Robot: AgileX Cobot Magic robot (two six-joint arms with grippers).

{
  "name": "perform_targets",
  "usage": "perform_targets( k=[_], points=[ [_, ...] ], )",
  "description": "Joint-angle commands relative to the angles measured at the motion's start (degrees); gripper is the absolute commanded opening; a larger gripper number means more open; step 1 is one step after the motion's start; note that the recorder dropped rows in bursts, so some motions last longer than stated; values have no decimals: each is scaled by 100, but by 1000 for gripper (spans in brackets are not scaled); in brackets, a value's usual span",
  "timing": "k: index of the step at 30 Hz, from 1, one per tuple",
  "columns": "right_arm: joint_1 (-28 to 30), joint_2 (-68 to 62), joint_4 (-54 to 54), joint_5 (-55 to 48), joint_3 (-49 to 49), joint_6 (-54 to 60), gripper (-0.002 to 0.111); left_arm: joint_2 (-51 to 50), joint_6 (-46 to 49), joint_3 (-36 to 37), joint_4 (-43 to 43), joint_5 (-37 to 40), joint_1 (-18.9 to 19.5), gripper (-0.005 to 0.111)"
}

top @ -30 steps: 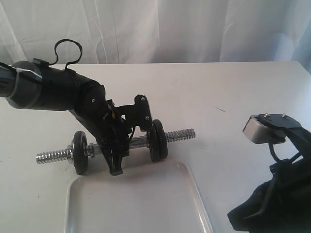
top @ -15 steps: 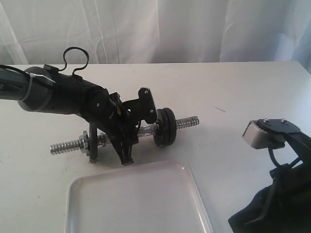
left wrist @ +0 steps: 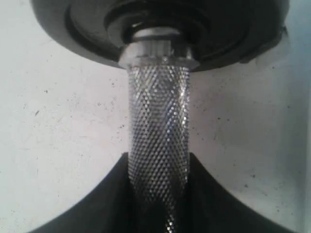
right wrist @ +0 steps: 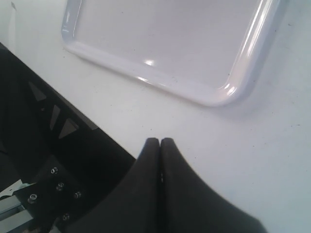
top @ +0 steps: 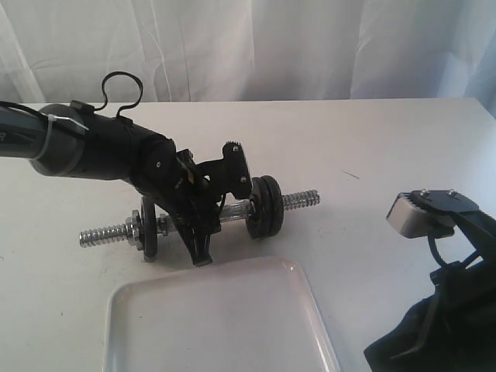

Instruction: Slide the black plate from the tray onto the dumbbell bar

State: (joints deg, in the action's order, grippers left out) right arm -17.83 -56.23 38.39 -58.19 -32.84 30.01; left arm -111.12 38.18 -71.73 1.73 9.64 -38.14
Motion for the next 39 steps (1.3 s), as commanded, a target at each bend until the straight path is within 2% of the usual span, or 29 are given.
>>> perform_targets(
  k=[1, 39],
  points=[
    [13, 33, 52, -56, 22, 71, 0, 775, -19, -102, -75, -184, -27, 0],
    [13, 33, 52, -88, 22, 71, 0, 775, -19, -102, -75, 282, -27, 0]
  ],
)
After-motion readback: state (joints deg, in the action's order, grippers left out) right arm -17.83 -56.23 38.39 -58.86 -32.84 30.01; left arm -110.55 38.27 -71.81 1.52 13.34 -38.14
